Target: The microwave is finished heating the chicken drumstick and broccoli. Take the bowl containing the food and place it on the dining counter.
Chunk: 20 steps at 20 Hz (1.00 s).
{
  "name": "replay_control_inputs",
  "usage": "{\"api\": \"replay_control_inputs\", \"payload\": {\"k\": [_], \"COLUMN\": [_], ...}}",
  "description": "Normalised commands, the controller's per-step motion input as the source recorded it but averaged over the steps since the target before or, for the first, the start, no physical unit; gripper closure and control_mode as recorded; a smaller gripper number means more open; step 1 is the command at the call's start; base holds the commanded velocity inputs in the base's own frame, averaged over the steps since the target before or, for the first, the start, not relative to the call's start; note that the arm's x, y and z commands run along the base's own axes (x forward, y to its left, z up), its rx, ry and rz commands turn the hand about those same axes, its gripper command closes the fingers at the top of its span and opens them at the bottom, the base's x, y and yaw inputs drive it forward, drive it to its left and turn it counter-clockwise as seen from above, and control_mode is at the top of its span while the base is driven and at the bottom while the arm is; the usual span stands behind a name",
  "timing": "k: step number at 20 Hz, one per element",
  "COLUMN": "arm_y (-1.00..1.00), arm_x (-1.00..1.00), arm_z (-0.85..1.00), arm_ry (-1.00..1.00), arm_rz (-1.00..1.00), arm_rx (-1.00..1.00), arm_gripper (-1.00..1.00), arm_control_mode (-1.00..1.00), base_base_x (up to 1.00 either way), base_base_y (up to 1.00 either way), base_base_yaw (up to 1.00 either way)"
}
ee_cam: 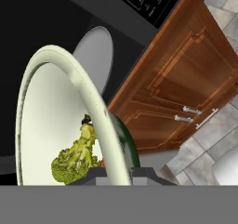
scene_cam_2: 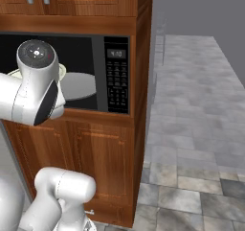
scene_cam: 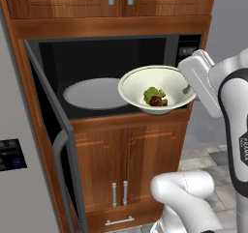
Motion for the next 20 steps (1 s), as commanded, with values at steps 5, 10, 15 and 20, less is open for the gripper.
{"api": "replay_control_inputs", "payload": {"k": [5, 10, 15, 20], "arm_y": [0.0, -0.16, 0.0, 0.0], "arm_x": [0.0, 0.0, 0.0, 0.0], "arm_z": [0.0, 0.0, 0.0, 0.0], "arm_ry": [0.0, 0.0, 0.0, 0.0], "arm_rz": [0.0, 0.0, 0.0, 0.0], "arm_rx": [0.0, 0.0, 0.0, 0.0], "arm_gripper": [1.0, 1.0, 1.0, 1.0], "arm_control_mode": [-1.0, 1.0, 1.0, 1.0], "base_base_x": [0.0, 0.0, -0.11, -0.15], "base_base_y": [0.0, -0.08, -0.51, -0.51], "base_base_yaw": [0.0, 0.0, 0.03, 0.15]}}
